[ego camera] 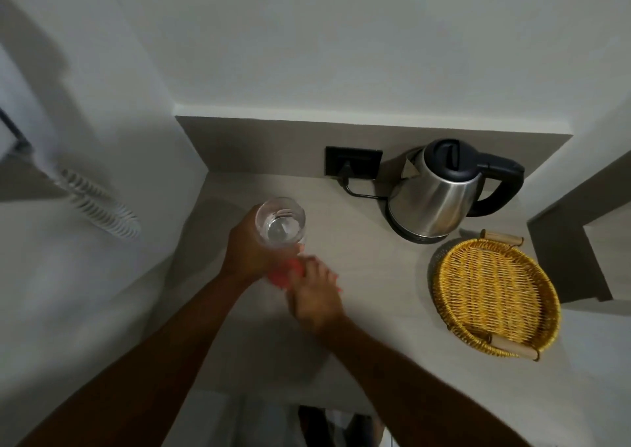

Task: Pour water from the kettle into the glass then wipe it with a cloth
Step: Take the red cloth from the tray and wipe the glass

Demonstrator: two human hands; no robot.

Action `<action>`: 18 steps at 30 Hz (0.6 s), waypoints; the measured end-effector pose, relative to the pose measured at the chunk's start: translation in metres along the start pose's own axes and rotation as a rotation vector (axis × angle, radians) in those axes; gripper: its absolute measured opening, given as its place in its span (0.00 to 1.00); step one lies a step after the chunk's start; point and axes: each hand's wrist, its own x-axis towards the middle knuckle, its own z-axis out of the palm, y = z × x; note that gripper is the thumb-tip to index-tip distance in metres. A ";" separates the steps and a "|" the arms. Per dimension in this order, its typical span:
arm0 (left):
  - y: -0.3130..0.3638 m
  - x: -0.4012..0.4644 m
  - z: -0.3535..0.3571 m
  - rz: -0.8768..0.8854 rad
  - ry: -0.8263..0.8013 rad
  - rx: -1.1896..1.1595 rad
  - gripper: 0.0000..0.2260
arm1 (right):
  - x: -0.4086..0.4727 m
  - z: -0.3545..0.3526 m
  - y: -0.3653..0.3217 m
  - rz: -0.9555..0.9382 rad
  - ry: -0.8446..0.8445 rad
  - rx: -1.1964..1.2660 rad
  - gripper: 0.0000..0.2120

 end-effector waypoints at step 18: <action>-0.002 -0.040 0.099 -0.102 -0.201 -0.134 0.36 | -0.048 -0.041 0.111 0.486 0.138 0.026 0.24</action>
